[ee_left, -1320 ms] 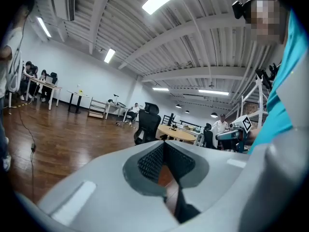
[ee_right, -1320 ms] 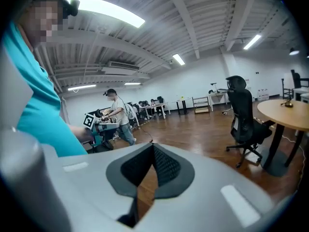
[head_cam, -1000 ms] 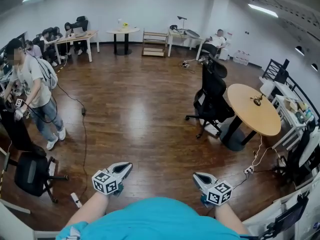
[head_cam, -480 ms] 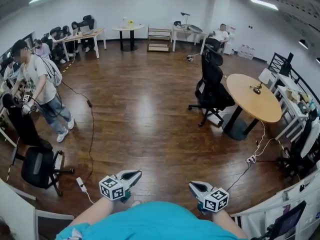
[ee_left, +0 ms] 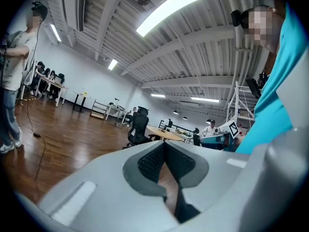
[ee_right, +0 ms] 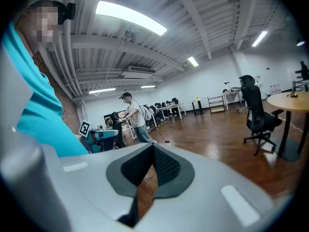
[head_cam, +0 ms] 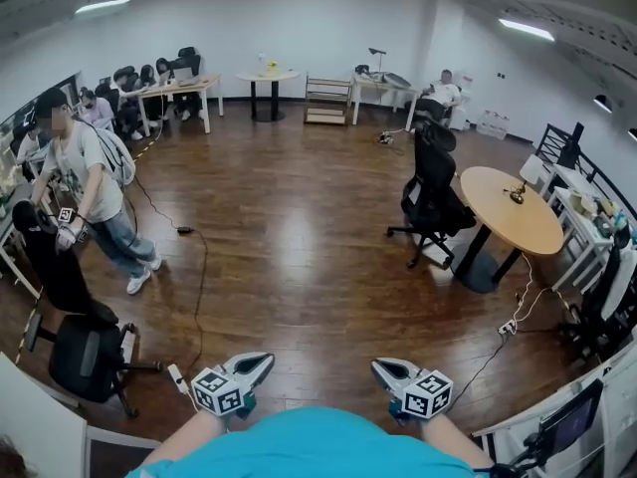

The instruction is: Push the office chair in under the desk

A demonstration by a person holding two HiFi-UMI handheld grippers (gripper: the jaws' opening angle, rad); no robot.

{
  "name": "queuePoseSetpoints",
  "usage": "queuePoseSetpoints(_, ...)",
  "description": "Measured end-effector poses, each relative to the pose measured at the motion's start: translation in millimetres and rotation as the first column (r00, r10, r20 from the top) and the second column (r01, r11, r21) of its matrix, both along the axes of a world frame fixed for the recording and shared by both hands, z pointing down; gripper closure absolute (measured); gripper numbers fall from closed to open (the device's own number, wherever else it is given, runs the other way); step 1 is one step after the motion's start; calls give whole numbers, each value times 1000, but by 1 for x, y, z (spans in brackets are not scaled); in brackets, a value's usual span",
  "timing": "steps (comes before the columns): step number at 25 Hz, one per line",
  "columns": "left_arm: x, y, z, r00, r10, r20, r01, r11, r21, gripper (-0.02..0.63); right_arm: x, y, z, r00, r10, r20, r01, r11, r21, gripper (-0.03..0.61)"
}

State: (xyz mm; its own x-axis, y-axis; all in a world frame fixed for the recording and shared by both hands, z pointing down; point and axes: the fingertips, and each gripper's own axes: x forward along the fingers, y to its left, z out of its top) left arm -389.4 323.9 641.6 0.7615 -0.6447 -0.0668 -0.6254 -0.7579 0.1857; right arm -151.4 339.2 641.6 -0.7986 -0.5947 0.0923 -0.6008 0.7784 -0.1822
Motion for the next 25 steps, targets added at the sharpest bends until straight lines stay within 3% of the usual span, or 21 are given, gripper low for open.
queuePoseSetpoints(7,-90,8,0,998,-6,57,5,1000,17,508,-91,-12,-12,994,-18,108,21,999,-28,578)
queuePoseSetpoints(11,-83,12,-20,997,-52,51,49,997,53,508,-85,-11,-14,997,-73,10,73,997,-1,578)
queuePoseSetpoints(15,-76,27,-29,995,-88,-36,88,996,2,508,-76,-4,-22,995,-101,-10,101,995,-12,578)
queuePoseSetpoints(25,-64,38,-32,997,-77,-17,77,997,10,508,-67,4,-17,994,-87,-59,87,996,0,578)
